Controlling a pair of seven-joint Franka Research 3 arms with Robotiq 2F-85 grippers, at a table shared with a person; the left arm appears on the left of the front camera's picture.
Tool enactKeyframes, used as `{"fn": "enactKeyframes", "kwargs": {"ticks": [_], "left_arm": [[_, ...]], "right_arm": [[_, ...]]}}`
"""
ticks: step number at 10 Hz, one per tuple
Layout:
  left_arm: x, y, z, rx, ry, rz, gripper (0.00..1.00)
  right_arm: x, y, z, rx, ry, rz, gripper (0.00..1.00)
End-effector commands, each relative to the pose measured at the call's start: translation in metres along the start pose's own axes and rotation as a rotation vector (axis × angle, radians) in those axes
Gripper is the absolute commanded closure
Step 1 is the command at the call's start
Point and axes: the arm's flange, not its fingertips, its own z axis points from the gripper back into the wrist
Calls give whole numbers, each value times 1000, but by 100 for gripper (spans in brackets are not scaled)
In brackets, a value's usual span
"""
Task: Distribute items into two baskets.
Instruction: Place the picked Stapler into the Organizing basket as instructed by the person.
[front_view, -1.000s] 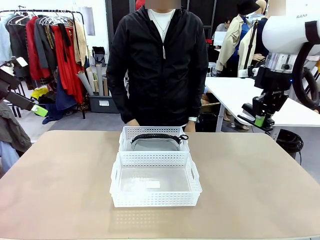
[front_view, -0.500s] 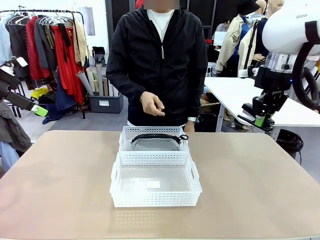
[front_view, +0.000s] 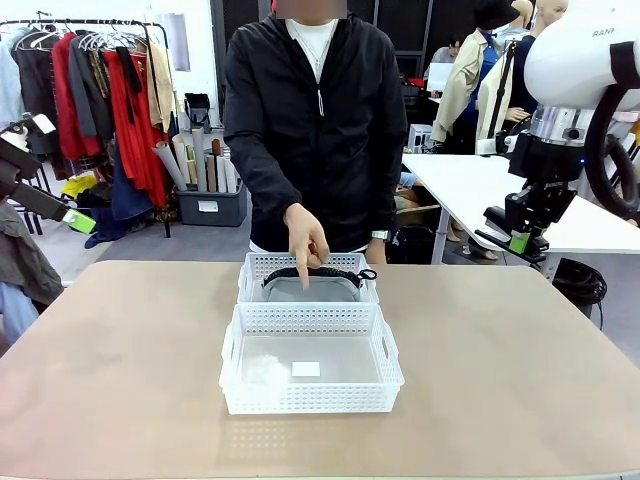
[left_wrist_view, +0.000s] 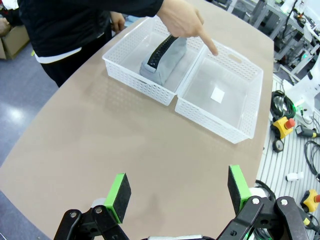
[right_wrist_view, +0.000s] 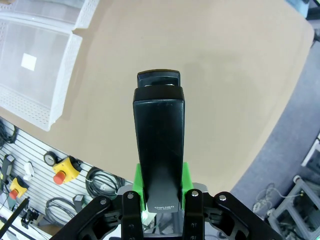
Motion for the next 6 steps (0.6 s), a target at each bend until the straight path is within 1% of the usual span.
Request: {"fn": "enactKeyframes", "kwargs": {"ticks": [1, 3, 5, 6], "left_arm": [[1, 1, 2, 1, -1, 0, 0], [1, 1, 2, 1, -1, 0, 0], [1, 1, 2, 1, -1, 0, 0], [1, 1, 2, 1, -1, 0, 0]], "right_arm": [[-1, 0, 0, -7, -13, -2, 100], [0, 0, 0, 0, 0, 0, 100], [5, 12, 7, -31, 8, 30, 100], [8, 20, 11, -39, -5, 52, 100]]}}
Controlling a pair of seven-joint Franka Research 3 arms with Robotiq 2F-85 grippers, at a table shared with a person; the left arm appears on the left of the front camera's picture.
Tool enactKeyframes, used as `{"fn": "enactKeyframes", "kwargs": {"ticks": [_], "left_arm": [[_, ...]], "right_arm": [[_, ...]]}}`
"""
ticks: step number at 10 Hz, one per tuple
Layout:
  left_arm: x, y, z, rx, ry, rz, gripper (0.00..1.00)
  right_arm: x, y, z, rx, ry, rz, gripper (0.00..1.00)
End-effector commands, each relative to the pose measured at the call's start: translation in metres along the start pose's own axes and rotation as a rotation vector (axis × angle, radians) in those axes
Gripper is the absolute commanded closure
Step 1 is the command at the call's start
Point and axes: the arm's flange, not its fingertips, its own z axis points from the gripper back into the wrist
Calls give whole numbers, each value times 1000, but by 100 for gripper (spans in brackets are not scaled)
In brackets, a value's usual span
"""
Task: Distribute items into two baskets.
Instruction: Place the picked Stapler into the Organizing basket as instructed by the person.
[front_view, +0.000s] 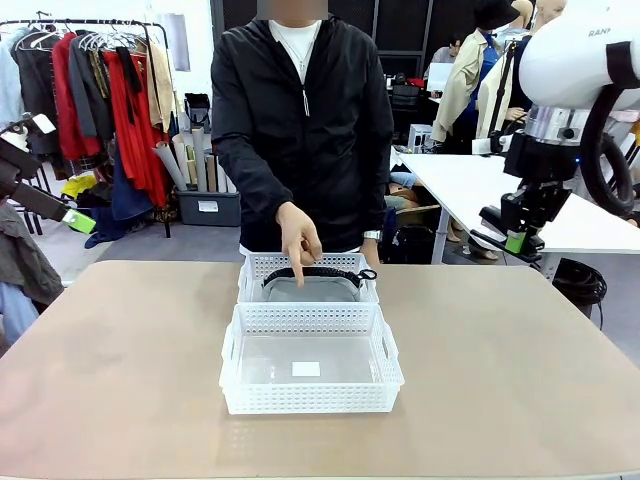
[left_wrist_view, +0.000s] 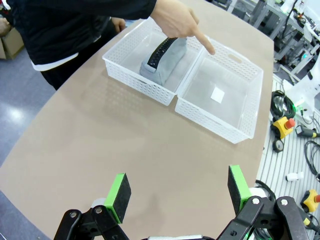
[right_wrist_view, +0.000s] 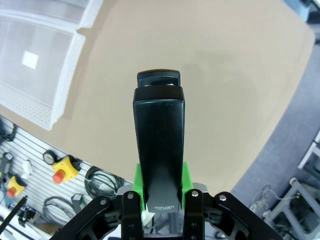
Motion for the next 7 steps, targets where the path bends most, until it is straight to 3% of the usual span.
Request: {"fn": "enactKeyframes", "kwargs": {"ticks": [1, 7], "left_arm": [[1, 1, 2, 2, -1, 0, 0], [1, 1, 2, 2, -1, 0, 0]], "right_arm": [[7, 15, 14, -41, -16, 46, 100], [33, 88, 16, -99, -56, 286, 100]]}}
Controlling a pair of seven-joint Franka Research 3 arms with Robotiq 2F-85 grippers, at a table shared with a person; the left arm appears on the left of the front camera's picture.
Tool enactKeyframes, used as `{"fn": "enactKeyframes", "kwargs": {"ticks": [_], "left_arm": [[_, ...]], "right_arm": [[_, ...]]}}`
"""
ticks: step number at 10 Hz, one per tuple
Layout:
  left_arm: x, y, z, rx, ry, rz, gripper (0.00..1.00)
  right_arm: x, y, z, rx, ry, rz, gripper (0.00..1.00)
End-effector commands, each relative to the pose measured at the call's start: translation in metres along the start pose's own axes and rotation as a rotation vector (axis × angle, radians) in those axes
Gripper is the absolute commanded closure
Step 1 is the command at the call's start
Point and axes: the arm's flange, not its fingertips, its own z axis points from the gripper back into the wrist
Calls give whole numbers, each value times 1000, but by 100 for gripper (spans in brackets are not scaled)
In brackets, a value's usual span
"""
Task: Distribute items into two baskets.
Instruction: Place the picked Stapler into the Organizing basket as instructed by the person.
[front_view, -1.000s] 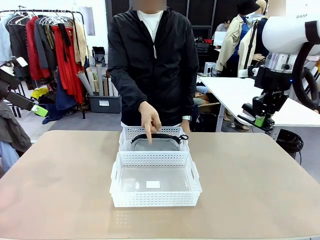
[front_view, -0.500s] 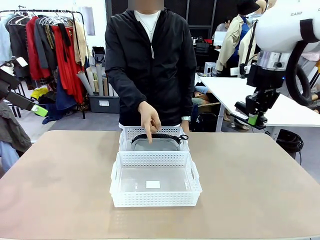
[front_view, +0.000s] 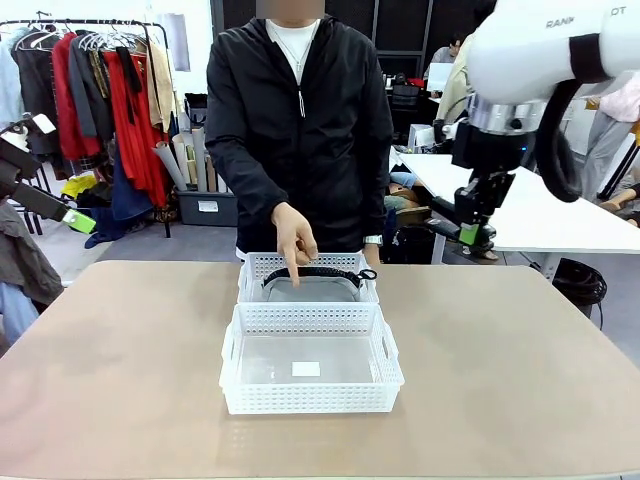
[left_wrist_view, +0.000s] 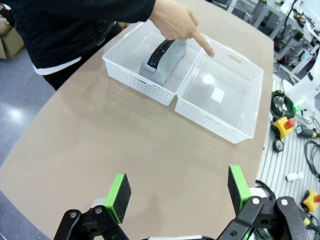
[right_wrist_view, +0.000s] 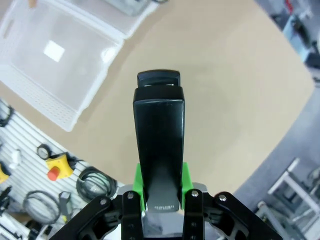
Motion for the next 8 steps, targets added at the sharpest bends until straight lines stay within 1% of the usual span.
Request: {"fn": "enactKeyframes", "kwargs": {"ticks": [1, 4, 8], "left_arm": [[1, 1, 3, 2, -1, 0, 0], [1, 1, 3, 2, -1, 0, 0], [1, 1, 3, 2, -1, 0, 0]], "right_arm": [[13, 12, -1, -38, -24, 105, 100], [28, 50, -12, -54, -37, 213, 100], [32, 86, -26, -37, -81, 329, 100]]}}
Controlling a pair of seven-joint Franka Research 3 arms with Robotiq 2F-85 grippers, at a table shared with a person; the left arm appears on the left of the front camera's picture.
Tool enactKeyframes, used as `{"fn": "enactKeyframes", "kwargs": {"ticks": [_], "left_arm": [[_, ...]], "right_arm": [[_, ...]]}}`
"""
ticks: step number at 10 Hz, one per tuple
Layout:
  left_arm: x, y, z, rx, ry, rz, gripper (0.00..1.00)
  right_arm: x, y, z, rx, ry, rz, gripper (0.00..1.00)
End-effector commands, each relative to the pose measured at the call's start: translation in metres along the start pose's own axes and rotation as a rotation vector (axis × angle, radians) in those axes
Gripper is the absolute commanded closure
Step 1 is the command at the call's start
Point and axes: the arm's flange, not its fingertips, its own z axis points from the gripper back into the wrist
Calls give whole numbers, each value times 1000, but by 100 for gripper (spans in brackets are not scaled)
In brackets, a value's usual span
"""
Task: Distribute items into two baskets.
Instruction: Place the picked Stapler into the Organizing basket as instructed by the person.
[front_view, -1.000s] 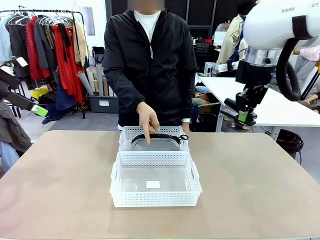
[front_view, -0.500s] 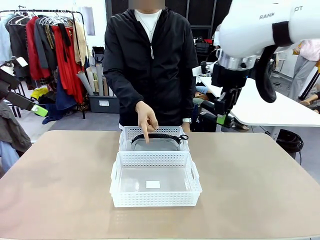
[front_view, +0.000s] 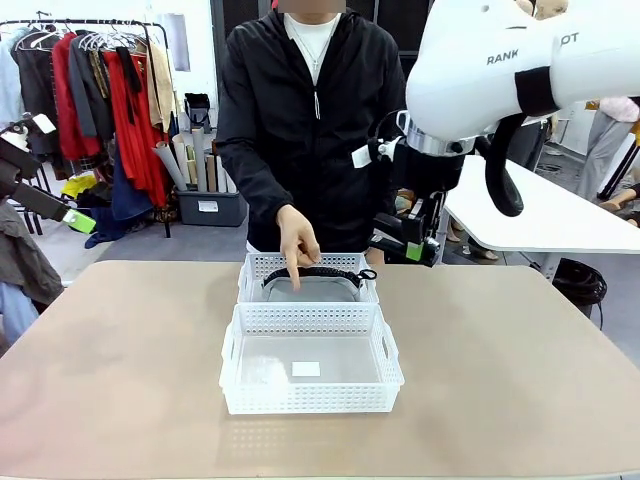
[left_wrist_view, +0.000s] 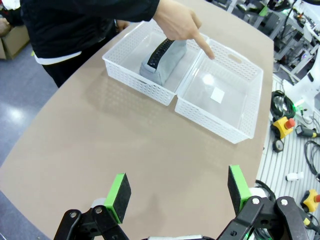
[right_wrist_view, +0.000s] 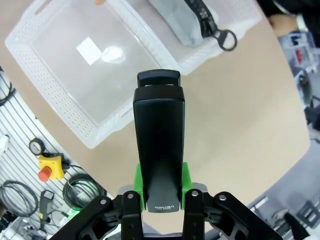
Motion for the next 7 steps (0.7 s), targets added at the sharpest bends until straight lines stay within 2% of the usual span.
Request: {"fn": "enactKeyframes", "kwargs": {"ticks": [1, 7], "left_arm": [[1, 1, 3, 2, -1, 1, 0], [1, 1, 3, 2, -1, 1, 0]], "right_arm": [[-4, 12, -5, -3, -54, 76, 100], [32, 67, -17, -27, -83, 282, 100]]}}
